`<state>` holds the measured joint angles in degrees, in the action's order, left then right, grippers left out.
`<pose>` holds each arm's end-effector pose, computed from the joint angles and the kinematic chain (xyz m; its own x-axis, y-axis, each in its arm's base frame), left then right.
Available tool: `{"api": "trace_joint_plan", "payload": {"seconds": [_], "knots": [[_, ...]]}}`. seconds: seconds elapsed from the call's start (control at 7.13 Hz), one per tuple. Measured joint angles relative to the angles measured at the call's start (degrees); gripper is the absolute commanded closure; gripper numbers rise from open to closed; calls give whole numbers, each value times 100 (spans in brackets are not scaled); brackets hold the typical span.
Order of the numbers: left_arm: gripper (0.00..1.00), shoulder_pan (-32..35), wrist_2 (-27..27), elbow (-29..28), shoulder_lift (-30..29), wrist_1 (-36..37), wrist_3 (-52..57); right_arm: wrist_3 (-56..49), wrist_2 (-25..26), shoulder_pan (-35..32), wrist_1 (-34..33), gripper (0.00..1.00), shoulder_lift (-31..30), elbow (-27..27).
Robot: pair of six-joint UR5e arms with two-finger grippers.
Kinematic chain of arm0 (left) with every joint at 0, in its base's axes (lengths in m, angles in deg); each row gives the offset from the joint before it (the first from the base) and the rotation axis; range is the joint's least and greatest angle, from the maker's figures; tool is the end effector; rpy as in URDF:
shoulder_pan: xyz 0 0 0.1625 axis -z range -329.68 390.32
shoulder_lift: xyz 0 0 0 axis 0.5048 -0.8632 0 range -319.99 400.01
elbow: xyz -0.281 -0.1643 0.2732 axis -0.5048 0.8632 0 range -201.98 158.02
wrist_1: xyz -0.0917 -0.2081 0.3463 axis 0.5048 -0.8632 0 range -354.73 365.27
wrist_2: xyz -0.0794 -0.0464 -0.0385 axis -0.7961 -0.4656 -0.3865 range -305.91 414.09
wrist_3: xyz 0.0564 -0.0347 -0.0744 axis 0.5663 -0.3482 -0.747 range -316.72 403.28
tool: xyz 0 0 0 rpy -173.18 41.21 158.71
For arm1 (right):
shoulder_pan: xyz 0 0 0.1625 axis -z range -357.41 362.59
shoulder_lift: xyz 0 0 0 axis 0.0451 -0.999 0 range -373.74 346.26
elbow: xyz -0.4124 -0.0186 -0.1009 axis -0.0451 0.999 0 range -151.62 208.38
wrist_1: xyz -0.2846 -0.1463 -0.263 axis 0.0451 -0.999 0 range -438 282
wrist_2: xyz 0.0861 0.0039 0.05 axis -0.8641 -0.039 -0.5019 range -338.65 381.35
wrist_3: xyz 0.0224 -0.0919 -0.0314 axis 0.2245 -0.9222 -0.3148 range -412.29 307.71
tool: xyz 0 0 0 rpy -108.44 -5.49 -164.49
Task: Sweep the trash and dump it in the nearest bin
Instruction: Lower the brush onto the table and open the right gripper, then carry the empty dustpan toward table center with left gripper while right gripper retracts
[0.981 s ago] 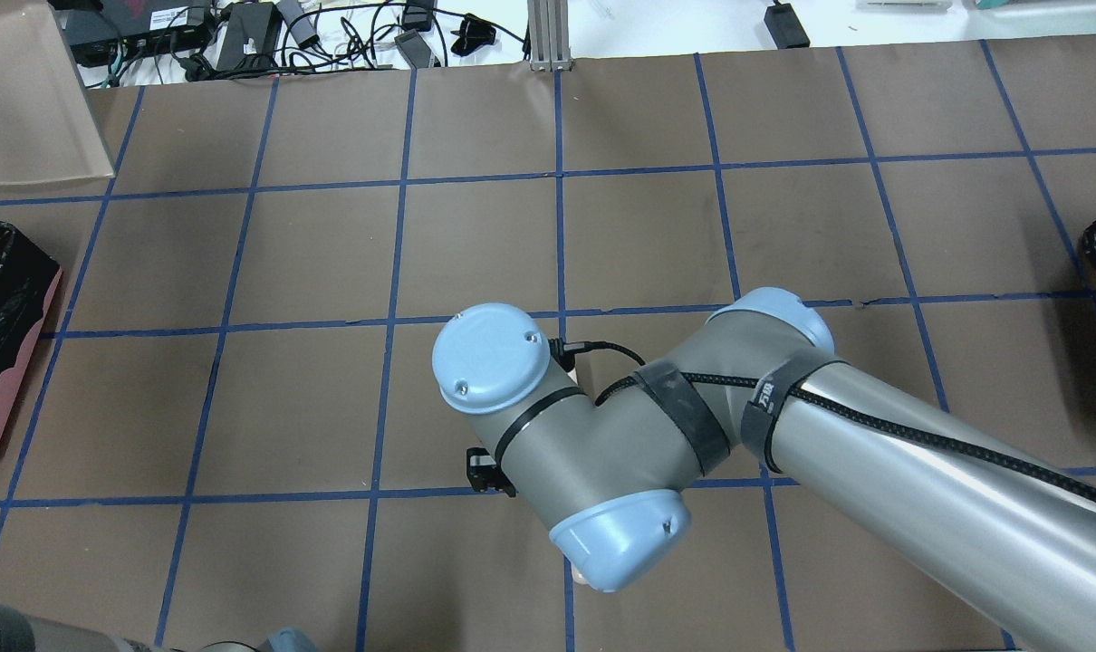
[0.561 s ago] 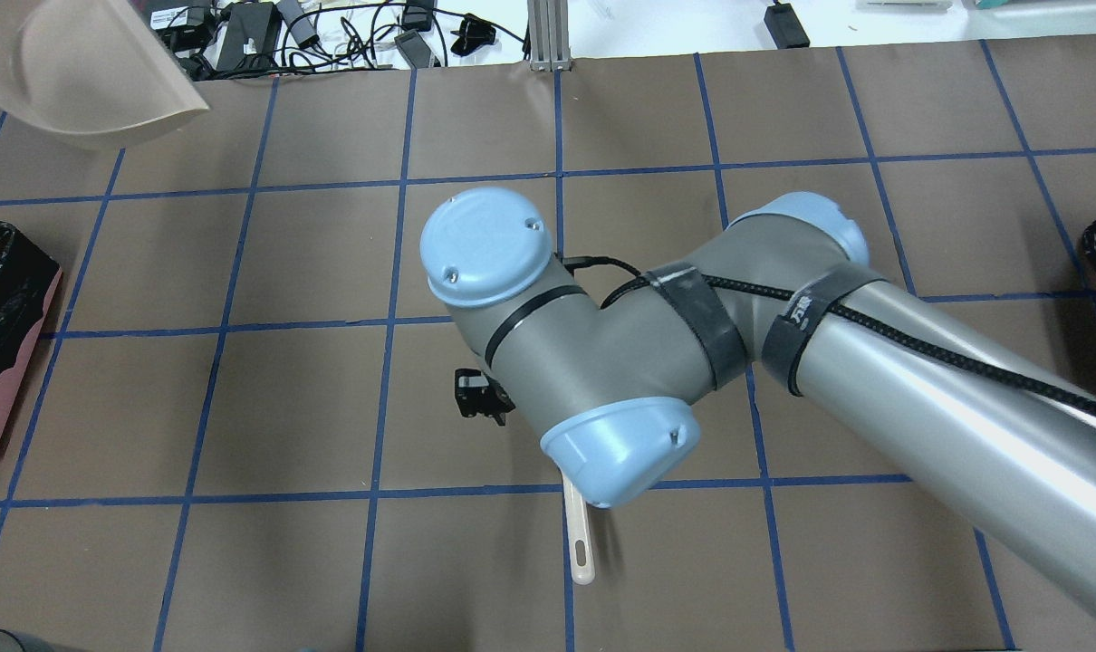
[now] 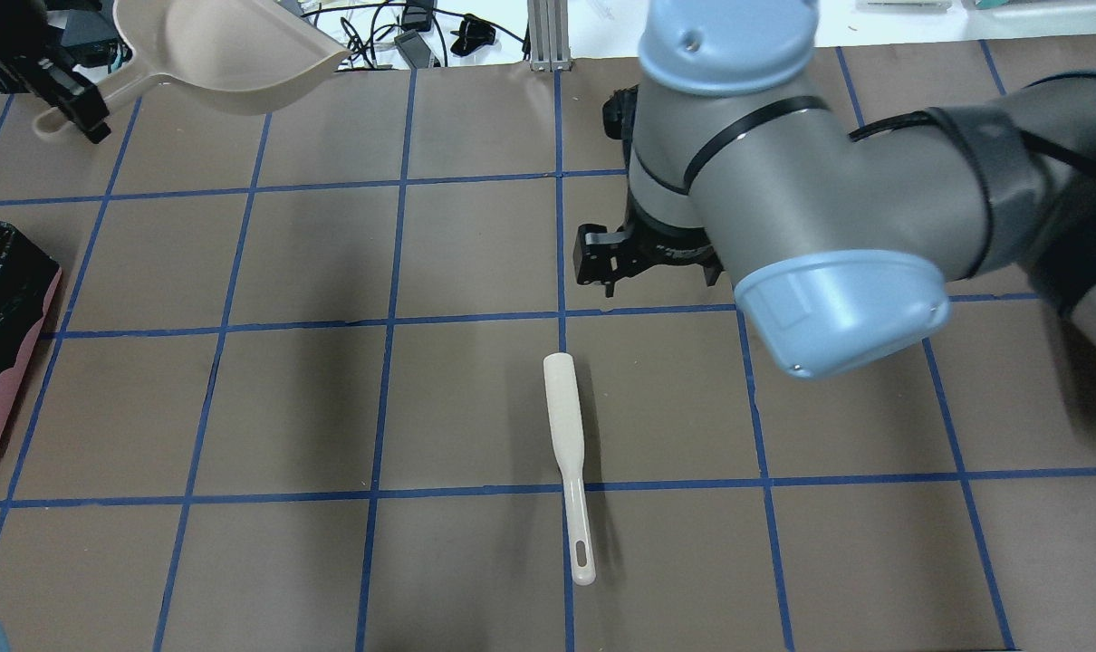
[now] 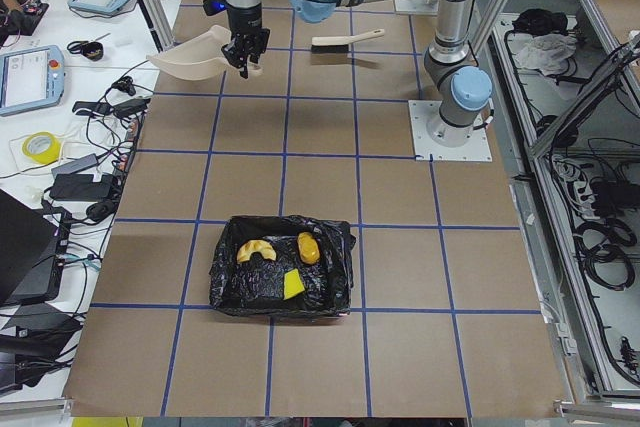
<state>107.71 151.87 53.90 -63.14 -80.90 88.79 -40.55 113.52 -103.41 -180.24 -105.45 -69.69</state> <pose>0.0133 -0.6082 0.4929 -0.8310 0.5345 -0.1542 0.5356 0.8436 0.0377 0.2585 -0.4318 0.4550 -0.9973 -0.0713 0.0161 -0.0727 0.9915 -0.1079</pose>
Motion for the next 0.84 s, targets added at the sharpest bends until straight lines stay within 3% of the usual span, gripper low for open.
{"api": "trace_joint_plan", "payload": {"seconds": [0.56, 0.84], "knots": [[100, 1527, -678, 679, -188, 87, -2783, -1565, 84, 1303, 768, 0, -20, 763], [100, 2025, -889, 835, -410, 329, -3757, -1710, -289, 1820, 1075, 0, 62, 855]]}}
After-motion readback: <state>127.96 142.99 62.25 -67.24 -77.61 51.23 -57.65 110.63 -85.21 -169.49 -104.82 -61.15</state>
